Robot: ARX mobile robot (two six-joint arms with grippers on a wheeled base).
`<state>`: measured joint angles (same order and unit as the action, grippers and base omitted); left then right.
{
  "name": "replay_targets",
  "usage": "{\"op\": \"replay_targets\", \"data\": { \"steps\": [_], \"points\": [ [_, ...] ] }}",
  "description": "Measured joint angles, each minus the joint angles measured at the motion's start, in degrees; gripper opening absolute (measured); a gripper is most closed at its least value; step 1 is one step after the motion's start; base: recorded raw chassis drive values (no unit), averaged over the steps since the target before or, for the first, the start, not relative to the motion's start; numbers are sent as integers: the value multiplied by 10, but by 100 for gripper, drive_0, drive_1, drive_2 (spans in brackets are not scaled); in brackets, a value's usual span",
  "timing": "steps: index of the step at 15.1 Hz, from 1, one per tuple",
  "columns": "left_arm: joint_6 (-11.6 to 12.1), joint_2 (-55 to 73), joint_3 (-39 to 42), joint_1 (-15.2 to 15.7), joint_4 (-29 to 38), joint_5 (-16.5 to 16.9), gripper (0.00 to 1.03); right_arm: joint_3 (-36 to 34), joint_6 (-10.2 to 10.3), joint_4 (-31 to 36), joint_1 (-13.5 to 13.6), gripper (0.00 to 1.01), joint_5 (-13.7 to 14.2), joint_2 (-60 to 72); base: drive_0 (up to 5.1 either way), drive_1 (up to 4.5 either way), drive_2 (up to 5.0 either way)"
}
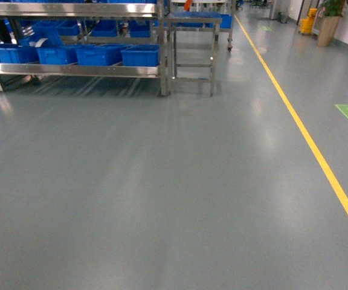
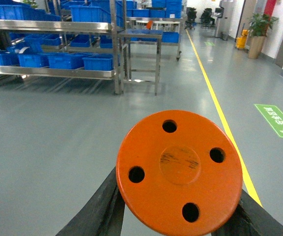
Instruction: Sort blue parts and orange caps into right shelf containers
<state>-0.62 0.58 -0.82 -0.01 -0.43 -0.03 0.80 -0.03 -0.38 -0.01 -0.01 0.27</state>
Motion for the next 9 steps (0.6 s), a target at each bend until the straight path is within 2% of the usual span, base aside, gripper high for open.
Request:
{"op": "replay_targets", "data": {
  "steps": [3, 9],
  "points": [
    [0, 0, 0, 0, 0, 0, 43, 0, 0, 0, 0, 42, 0, 0, -161, -161, -161],
    [0, 0, 0, -1, 2, 0, 43, 0, 0, 0, 0, 42, 0, 0, 13, 428, -402]
  ]
}}
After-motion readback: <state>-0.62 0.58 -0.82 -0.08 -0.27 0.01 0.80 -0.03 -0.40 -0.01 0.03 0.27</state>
